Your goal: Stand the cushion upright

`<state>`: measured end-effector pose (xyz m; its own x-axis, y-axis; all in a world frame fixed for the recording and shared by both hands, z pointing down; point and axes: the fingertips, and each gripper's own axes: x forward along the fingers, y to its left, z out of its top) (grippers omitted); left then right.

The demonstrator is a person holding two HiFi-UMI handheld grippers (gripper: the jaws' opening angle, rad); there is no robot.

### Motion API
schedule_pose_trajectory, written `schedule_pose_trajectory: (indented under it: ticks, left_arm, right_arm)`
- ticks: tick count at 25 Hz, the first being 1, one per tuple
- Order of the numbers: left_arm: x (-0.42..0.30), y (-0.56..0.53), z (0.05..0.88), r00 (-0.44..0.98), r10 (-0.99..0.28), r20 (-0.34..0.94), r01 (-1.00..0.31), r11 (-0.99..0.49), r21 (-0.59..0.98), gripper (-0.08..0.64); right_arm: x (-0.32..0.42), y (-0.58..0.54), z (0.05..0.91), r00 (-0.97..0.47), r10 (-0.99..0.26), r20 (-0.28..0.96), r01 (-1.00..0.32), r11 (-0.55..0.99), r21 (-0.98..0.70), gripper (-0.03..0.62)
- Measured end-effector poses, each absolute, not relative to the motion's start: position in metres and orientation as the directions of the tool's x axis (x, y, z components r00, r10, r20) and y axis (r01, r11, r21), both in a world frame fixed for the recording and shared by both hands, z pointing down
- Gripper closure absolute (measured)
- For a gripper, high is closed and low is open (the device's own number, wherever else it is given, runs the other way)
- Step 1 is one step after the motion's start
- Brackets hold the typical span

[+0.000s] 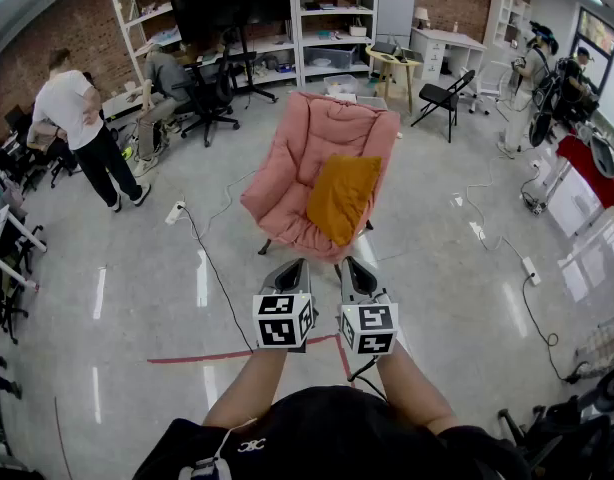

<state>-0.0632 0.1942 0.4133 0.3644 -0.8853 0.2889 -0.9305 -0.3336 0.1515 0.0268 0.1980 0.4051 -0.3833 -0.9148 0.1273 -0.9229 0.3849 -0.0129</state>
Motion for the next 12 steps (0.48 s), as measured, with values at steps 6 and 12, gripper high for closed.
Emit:
schedule_pose_trajectory:
  ticks: [6,12]
  left_arm:
    - [-0.049,0.190,0.418,0.369,-0.882,0.293,-0.929,-0.341,0.144,0.563]
    - [-0.039,0.184,0.423,0.357,-0.882,0.309,-0.934,-0.338,0.117,0.563]
  right_arm:
    - [0.039,0.192,0.413,-0.386,-0.911,0.142,-0.922,0.387,-0.024,0.603]
    - [0.051,0.184,0.417,-0.378,-0.915,0.141,-0.926,0.376,-0.046,0.603]
